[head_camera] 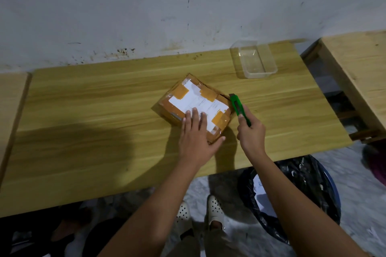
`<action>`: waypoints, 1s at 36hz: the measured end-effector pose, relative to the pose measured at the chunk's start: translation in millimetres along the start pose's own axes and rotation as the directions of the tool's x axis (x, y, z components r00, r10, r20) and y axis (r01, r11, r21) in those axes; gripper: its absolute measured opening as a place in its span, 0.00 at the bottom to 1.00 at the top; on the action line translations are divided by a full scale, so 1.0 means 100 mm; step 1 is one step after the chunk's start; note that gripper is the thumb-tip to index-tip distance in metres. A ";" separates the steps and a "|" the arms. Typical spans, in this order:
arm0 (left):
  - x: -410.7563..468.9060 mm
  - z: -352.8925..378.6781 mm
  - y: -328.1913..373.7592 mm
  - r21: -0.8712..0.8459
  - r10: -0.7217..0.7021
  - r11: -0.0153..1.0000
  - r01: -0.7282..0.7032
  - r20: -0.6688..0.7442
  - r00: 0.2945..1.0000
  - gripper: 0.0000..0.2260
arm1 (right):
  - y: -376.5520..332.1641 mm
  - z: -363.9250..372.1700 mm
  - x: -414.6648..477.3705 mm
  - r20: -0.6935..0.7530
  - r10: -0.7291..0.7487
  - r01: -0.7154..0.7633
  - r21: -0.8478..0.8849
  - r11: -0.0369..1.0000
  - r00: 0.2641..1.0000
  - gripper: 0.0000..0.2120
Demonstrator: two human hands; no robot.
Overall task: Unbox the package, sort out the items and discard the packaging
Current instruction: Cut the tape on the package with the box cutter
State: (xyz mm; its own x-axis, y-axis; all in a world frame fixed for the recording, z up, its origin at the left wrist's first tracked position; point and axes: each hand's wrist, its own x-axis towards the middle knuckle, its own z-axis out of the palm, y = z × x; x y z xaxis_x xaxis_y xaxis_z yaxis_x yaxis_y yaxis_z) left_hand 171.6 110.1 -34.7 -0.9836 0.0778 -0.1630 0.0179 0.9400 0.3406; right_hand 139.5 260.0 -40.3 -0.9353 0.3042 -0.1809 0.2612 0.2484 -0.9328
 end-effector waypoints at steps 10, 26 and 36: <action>0.30 -0.22 -0.49 0.207 0.324 0.912 -0.355 0.169 0.931 0.41 | 0.04 -0.09 -0.03 0.015 0.004 -0.004 -0.009 1.000 1.000 0.18; 0.37 -0.15 -0.24 0.099 0.154 0.982 -0.162 0.078 0.985 0.39 | -0.26 -0.24 -0.07 0.088 0.002 0.019 -0.239 0.971 0.996 0.18; 0.34 0.02 -0.07 0.098 0.042 0.994 -0.043 0.009 0.999 0.39 | -0.33 -0.24 -0.09 0.099 -0.047 0.079 -0.354 0.932 0.994 0.18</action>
State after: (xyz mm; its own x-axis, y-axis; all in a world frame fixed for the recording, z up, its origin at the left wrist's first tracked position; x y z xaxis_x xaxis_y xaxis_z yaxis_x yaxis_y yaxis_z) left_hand 138.5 107.1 -44.1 -0.9803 0.1204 -0.1566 0.0777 0.9638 0.2549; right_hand 144.8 271.5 -0.5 -0.9654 0.2002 -0.1672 0.2544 0.5813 -0.7729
